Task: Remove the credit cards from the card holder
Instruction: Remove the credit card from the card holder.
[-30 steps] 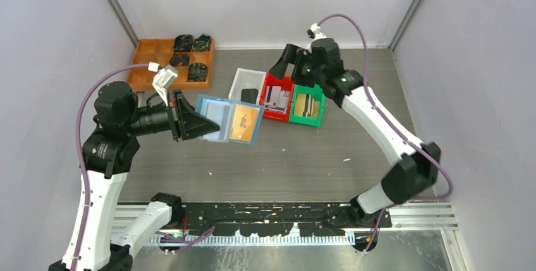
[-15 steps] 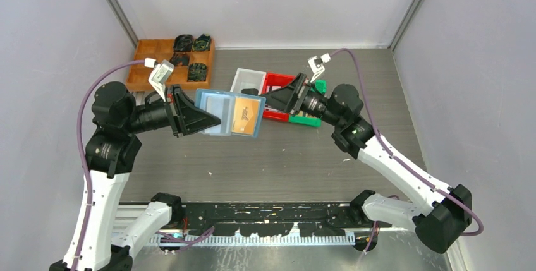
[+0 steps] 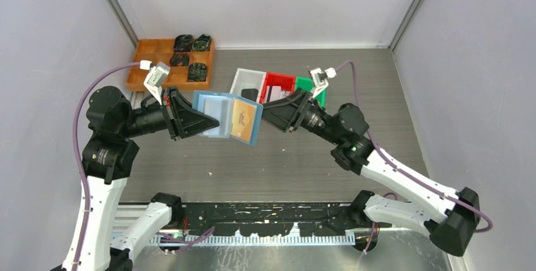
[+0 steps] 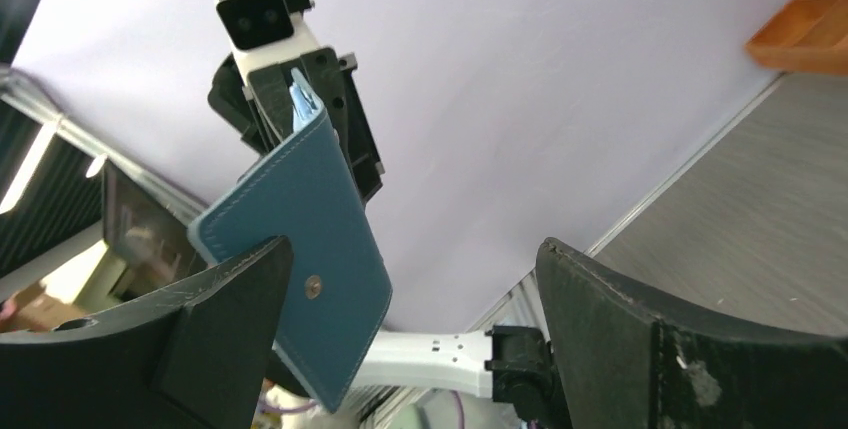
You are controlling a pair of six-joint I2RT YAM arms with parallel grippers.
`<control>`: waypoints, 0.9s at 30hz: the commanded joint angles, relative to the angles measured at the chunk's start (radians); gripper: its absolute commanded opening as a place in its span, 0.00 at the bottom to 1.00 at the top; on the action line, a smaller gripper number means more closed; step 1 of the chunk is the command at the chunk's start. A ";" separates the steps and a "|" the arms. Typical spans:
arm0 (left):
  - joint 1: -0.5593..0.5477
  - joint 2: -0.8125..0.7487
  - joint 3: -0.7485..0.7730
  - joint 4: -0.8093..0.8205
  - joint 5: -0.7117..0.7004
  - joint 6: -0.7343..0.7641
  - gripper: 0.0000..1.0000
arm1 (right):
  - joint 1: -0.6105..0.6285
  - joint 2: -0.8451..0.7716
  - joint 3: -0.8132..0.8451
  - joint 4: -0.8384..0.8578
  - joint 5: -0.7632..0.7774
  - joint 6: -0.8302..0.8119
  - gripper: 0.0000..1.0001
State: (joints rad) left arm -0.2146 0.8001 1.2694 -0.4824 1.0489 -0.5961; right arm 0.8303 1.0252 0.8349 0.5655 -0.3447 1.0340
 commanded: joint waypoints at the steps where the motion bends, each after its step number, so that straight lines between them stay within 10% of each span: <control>1: 0.002 -0.022 0.008 0.065 0.014 -0.013 0.00 | 0.001 -0.166 -0.036 -0.034 0.182 -0.098 0.97; 21: 0.003 -0.005 0.042 0.064 -0.010 -0.015 0.00 | 0.160 -0.058 0.072 -0.134 0.098 -0.235 0.72; 27: 0.003 -0.007 0.012 0.068 -0.016 -0.013 0.00 | 0.165 -0.056 0.070 -0.103 0.089 -0.241 0.30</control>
State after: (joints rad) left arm -0.2146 0.7975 1.2724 -0.4789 1.0401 -0.5991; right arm 0.9901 0.9821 0.8505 0.3962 -0.2554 0.8246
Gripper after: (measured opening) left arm 0.129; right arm 0.407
